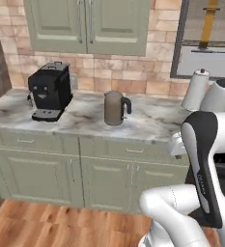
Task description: Navigate to the electric kettle.
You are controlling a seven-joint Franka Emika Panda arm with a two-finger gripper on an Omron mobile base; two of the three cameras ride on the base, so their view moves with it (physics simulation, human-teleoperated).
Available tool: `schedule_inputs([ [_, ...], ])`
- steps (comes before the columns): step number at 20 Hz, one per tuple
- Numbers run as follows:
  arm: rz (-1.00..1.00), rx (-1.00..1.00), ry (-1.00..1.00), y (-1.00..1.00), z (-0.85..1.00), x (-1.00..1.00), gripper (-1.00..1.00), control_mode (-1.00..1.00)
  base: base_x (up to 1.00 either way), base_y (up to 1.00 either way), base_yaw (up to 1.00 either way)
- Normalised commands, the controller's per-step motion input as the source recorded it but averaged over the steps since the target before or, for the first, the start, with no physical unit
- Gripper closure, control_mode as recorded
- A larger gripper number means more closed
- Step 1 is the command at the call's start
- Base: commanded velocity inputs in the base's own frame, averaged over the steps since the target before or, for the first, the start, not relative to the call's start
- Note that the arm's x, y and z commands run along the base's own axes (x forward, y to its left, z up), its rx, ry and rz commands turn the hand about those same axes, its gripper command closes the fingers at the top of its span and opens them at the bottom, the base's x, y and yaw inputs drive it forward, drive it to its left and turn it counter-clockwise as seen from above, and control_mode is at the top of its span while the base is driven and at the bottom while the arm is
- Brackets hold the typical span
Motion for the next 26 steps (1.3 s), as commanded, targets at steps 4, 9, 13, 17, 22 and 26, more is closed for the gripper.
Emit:
schedule_inputs([
  [4,0.0,0.0,0.0,0.0,0.0,0.0,-1.0,1.0,0.26,0.4,-0.84],
  [9,0.0,0.0,0.0,0.0,0.0,0.0,-1.0,1.0,0.5,0.54,-0.74],
  [13,0.0,0.0,0.0,0.0,0.0,0.0,-1.0,1.0,0.48,0.74,-0.37],
  [17,0.0,0.0,0.0,0.0,0.0,0.0,-1.0,1.0,0.06,0.62,-0.02],
  [22,0.0,0.0,0.0,0.0,0.0,0.0,-1.0,1.0,-0.05,0.29,0.29],
  [26,0.0,0.0,0.0,0.0,0.0,0.0,-1.0,1.0,0.28,0.11,0.34],
])
